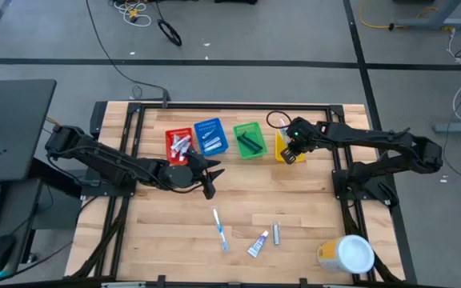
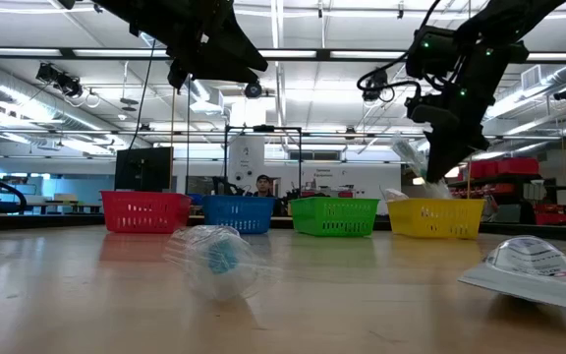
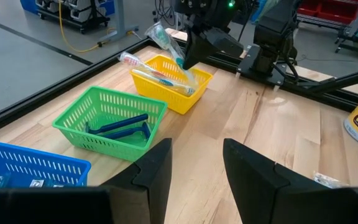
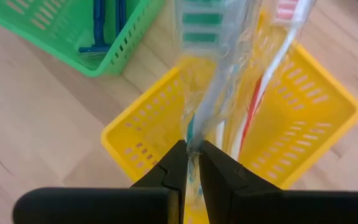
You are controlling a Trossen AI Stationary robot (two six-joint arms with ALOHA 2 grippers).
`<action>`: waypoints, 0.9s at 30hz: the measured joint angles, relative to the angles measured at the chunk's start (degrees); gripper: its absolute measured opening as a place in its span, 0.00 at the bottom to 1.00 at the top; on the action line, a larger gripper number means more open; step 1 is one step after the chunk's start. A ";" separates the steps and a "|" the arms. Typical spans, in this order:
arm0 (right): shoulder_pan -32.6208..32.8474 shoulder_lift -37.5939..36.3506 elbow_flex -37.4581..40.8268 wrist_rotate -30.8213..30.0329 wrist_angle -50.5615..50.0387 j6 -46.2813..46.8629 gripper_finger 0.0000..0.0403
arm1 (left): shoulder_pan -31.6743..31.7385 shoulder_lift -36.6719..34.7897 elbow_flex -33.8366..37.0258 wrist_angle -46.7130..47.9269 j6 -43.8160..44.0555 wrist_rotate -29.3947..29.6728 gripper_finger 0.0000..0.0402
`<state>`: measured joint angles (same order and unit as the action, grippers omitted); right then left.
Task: Pick & Place Travel size toiletries
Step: Put the green toothbrush into the yellow bin
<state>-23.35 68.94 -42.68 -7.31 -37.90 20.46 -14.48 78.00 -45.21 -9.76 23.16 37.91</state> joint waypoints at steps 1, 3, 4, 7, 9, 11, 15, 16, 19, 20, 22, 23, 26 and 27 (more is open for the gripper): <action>0.00 0.09 0.00 0.00 -0.08 0.00 0.10 | 0.00 0.00 0.00 0.00 0.04 0.00 0.38; 0.00 0.43 0.00 -0.02 0.03 0.01 0.10 | 0.00 0.00 0.00 0.00 0.07 0.00 0.38; 0.00 0.73 0.00 -0.02 -0.06 0.01 0.10 | 0.00 0.00 0.00 0.00 0.11 0.00 0.38; 0.00 1.51 0.00 -0.07 -0.05 0.01 0.10 | 0.00 0.00 0.00 0.00 0.13 0.00 0.38; 0.00 2.16 0.00 -0.43 0.03 0.01 0.10 | 0.00 0.00 0.00 -0.01 0.13 0.00 0.38; 0.00 2.54 0.00 -0.61 0.02 -0.01 0.10 | 0.00 0.00 0.00 0.00 0.04 0.00 0.38; 0.02 2.65 0.00 -1.66 0.29 1.99 0.10 | 0.00 0.00 0.00 -0.10 0.11 0.00 0.38; 0.02 2.65 0.00 -1.66 0.39 2.20 0.10 | 0.00 0.00 0.00 -0.11 0.03 0.00 0.38; 0.02 2.64 0.00 -1.64 0.43 2.22 0.10 | 0.00 0.00 0.00 -0.13 0.00 0.00 0.37; 0.02 2.65 0.00 -1.64 0.51 2.24 0.10 | 0.00 0.00 0.00 -0.13 0.00 0.00 0.37; 0.02 2.63 0.00 -1.46 0.94 2.33 0.10 | 0.00 0.00 0.00 -0.15 0.00 0.00 0.37; 0.02 2.63 0.00 -1.16 1.05 2.44 0.10 | 0.01 0.00 0.00 -0.15 0.00 0.00 0.37; 0.02 2.63 0.00 -0.07 1.13 3.15 0.10 | 0.01 0.00 -0.02 -0.15 0.00 0.00 0.38; 0.02 2.63 0.00 0.09 1.10 3.72 0.10 | 0.00 0.00 -0.02 -0.15 0.00 0.00 0.38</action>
<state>-23.33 71.57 -42.68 -7.22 -36.80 24.18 -14.48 78.00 -45.23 -9.91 23.16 37.91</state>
